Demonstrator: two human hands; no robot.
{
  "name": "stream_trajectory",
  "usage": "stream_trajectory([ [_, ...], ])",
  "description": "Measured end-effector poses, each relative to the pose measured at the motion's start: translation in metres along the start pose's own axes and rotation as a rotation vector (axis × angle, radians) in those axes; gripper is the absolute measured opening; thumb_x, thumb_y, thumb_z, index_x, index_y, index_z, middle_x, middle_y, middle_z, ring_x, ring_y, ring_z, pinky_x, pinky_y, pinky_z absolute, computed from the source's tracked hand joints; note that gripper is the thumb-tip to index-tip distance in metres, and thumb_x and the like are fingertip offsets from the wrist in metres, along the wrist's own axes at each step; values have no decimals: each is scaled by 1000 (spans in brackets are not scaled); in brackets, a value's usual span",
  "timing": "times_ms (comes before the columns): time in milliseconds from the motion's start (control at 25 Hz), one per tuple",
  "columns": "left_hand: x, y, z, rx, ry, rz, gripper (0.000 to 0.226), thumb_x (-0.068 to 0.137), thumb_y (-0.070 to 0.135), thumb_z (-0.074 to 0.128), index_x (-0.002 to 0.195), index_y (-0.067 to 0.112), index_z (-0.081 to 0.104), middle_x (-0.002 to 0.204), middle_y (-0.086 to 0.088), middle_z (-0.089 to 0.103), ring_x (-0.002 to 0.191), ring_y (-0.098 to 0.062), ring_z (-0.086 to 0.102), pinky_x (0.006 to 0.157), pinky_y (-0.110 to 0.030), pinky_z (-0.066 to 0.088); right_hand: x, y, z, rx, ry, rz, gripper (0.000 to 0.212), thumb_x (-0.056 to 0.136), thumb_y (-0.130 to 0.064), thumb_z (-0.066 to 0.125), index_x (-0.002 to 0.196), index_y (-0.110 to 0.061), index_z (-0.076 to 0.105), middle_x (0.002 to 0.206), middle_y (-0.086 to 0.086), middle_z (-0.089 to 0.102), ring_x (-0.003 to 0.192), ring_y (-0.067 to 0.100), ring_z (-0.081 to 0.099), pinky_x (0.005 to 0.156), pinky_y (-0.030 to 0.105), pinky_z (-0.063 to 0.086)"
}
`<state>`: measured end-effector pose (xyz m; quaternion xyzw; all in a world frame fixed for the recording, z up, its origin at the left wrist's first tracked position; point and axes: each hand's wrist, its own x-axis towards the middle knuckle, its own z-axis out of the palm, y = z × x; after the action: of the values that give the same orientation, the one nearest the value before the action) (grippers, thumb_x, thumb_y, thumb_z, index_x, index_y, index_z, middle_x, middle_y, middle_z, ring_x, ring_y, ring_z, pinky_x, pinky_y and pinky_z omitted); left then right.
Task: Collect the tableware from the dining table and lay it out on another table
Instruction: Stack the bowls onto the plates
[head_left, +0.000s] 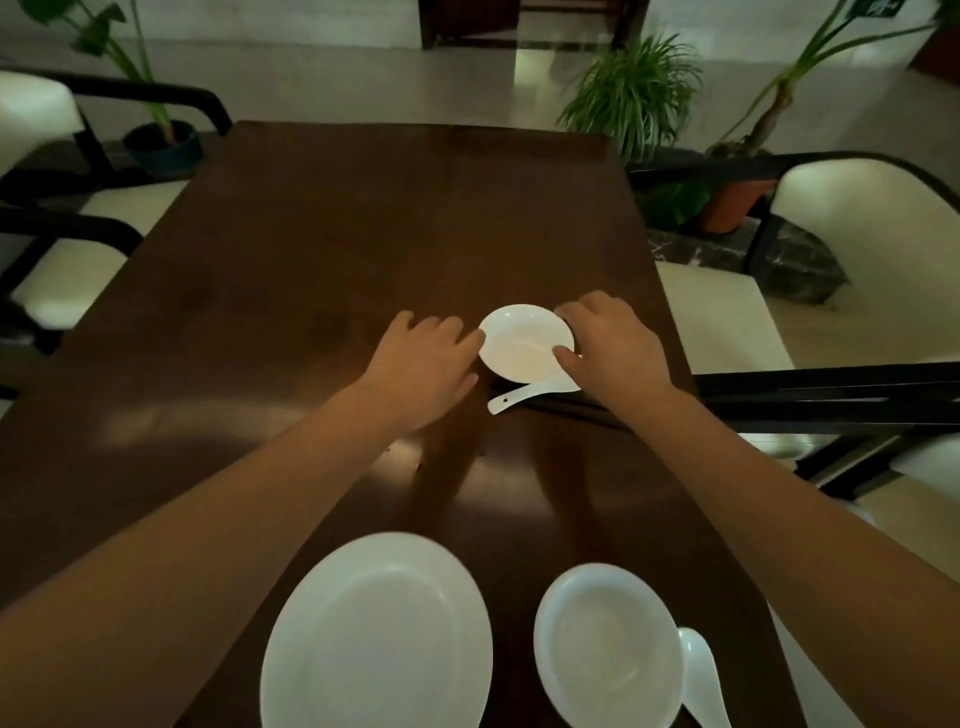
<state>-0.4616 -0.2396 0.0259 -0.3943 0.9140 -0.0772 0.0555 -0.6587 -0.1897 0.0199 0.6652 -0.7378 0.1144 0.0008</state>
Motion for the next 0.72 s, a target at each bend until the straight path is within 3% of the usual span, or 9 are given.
stream_trajectory([
  [160, 64, 7, 20, -79, -32, -113, 40, 92, 38, 42, 122, 11, 44, 117, -12, 55, 103, -33, 56, 74, -38, 37, 50, 15, 27, -8, -185, 125, 40, 88, -27, 57, 124, -11, 50, 124, 12, 52, 111, 29, 51, 85, 39, 48],
  [320, 85, 10, 39, -249, -170, -252, 38, 91, 34, 47, 117, 6, 47, 117, -14, 54, 104, -32, 56, 72, -37, 40, 64, 25, 48, 53, -309, 206, 21, 86, -15, 55, 106, -7, 58, 108, 14, 60, 93, 28, 57, 74, 36, 47],
  [400, 85, 11, 46, -380, -181, -282, 31, 90, 24, 49, 113, 4, 50, 113, -16, 58, 96, -32, 60, 70, -35, 43, 65, 28, 53, 124, -296, 244, 18, 84, -10, 55, 102, -7, 60, 101, 14, 64, 85, 27, 58, 71, 35, 48],
  [560, 85, 13, 46, -888, -163, -478, 28, 88, 2, 46, 115, 2, 52, 102, -20, 66, 66, -26, 70, 65, -38, 59, 67, 28, 54, 232, -228, 280, 24, 84, -5, 55, 106, -7, 63, 103, 13, 66, 89, 27, 61, 72, 31, 48],
  [720, 62, 7, 23, -1119, -6, -541, 38, 87, -2, 48, 123, 8, 56, 87, -12, 67, 56, -14, 66, 53, -22, 57, 54, 19, 25, 386, -123, 278, 23, 83, -6, 57, 104, -11, 64, 102, 9, 67, 82, 19, 59, 68, 26, 48],
])
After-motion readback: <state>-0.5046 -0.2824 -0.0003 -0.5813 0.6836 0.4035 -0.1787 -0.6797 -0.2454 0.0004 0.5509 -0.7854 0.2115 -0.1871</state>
